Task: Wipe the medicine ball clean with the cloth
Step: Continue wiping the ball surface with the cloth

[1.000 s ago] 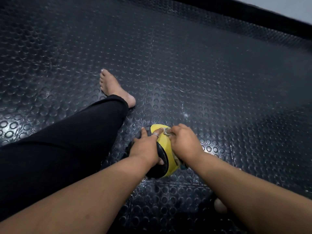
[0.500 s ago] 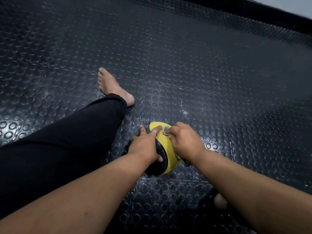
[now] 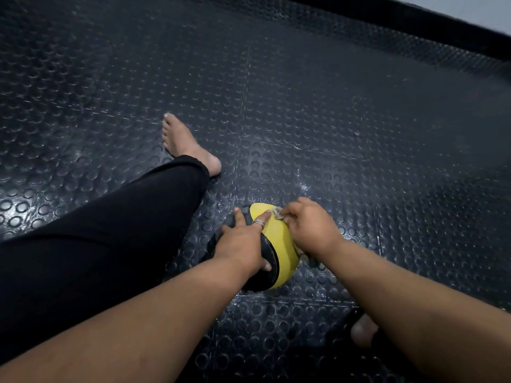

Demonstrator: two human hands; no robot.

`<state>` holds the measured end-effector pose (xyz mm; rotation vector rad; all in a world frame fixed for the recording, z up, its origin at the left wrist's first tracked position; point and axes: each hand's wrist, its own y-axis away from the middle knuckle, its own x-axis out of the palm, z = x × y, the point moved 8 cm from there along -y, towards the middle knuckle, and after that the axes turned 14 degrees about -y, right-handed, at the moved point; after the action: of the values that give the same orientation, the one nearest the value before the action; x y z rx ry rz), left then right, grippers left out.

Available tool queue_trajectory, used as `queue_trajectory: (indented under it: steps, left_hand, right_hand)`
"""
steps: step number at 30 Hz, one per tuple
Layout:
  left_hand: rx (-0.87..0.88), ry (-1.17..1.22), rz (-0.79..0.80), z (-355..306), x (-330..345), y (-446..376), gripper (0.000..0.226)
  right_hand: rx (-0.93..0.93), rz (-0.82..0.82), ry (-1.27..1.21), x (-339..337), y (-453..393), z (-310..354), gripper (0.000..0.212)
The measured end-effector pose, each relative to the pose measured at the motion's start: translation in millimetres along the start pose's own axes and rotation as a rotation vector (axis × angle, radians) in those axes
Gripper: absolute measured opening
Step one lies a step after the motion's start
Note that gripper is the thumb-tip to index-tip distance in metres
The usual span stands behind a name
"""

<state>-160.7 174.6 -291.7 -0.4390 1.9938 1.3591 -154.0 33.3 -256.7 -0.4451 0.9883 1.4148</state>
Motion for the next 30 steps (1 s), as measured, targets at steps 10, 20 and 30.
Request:
queue_trajectory:
  steps: [10, 20, 30]
  left_hand:
    - [0.013, -0.004, -0.020, -5, -3, -2, 0.111]
    - [0.024, -0.003, -0.016, -5, -4, -3, 0.109]
    - [0.005, 0.038, -0.033, 7, -7, -7, 0.111]
  right_hand:
    - [0.006, -0.059, -0.041, 0, 2, 12, 0.024]
    - [0.265, -0.111, -0.149, -2, -1, -14, 0.024]
    - [0.532, -0.162, -1.044, -2, 29, -31, 0.016]
